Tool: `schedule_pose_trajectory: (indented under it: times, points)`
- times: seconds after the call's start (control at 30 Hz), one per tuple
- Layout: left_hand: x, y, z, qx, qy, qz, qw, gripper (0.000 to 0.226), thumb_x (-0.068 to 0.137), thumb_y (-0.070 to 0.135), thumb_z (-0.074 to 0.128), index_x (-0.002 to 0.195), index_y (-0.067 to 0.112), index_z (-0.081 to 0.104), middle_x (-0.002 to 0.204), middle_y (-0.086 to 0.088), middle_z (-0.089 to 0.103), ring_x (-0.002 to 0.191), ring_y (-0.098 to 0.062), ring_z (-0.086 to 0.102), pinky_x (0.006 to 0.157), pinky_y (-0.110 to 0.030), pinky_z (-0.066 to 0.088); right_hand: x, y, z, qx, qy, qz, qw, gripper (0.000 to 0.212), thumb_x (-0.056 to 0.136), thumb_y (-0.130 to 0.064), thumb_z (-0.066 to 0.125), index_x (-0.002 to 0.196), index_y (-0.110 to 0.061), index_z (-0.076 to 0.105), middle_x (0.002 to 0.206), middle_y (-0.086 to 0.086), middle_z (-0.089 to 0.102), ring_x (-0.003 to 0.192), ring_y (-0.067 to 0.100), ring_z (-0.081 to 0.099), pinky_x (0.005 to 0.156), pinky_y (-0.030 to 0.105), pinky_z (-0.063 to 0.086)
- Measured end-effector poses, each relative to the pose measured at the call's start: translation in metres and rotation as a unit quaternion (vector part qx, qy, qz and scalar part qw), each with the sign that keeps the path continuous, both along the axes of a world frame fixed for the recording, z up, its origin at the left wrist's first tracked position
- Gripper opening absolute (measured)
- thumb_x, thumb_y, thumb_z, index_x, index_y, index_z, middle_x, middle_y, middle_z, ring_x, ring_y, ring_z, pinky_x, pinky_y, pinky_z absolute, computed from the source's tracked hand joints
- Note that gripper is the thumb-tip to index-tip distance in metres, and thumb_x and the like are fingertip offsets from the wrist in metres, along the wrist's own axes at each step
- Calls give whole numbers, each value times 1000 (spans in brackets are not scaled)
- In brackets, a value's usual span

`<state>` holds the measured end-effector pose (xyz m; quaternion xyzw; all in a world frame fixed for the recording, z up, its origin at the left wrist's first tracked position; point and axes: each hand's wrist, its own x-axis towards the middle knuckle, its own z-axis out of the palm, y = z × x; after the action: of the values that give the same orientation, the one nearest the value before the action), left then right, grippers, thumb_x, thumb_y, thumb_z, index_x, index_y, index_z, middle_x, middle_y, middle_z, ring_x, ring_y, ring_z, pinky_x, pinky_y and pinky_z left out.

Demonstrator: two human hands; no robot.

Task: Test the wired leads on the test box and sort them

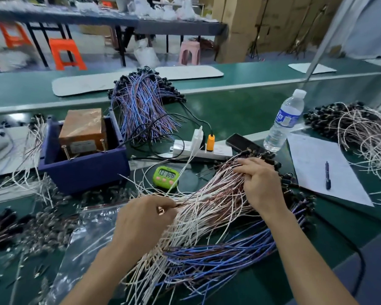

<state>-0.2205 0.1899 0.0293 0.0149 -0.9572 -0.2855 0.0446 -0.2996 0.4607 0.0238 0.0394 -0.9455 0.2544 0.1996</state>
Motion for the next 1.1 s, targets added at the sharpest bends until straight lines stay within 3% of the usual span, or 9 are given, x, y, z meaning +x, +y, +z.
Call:
schedule_pose_trajectory:
  times: [0.13,0.3,0.4,0.53,0.63,0.8,0.93,1.03,1.1]
  points:
    - [-1,-20,12,92,15,45,995,15,87,35,80,90,49,78,73,44,63,75,7,63,62,-21,48,14,-35,3,-22,33,13,999,42,89,11,60,115,-17,78,128,-2,71,127,19,54,113,27,36]
    - [-7,-55,14,104,10,69,992,59,90,-2,62,88,55,76,97,21,77,71,1,66,64,-21,56,33,-112,10,-116,-5,129,985,36,89,8,63,102,-20,81,117,-9,73,113,2,58,107,28,48]
    - [0,-74,19,136,44,69,987,69,86,-6,69,94,63,69,79,36,71,78,10,70,73,-17,59,46,-161,14,-159,-14,179,971,37,89,5,63,108,-22,79,113,-12,73,108,-2,61,104,25,50]
    - [15,-99,19,251,73,116,958,32,90,10,77,99,41,79,72,18,76,54,-8,71,50,-16,55,56,-217,17,-216,-23,210,953,34,91,-5,61,118,-19,76,114,-7,76,104,3,66,98,27,53]
    - [28,-118,15,220,115,157,956,17,96,23,70,94,37,80,63,17,72,48,-1,64,47,-9,45,61,-251,19,-255,-60,253,931,28,94,-8,61,116,-18,76,104,-5,78,93,5,70,88,28,57]
    - [51,-156,15,258,96,188,943,69,82,-12,69,95,55,75,124,29,67,101,24,60,76,6,42,72,-297,21,-295,-111,288,904,11,92,-21,71,84,-22,76,64,-9,69,52,5,61,50,24,51]
    - [73,-185,9,309,151,234,909,48,80,-3,80,83,45,80,83,15,79,77,-4,77,71,-18,60,80,-330,17,-247,-139,280,917,42,87,-43,75,57,-18,63,48,-8,56,45,6,46,50,33,42]
    - [86,-206,1,314,181,315,877,22,86,13,82,78,33,79,62,5,74,48,-15,71,46,-26,57,89,-354,13,-277,-199,287,895,18,98,-27,62,85,-23,73,66,-10,68,58,8,54,60,31,45]
    - [94,-222,-7,314,181,362,859,21,93,10,75,88,31,79,61,5,73,49,-15,70,52,-30,60,95,-367,10,-265,-236,295,887,32,98,-13,56,125,-25,68,87,-1,75,71,15,65,70,36,55]
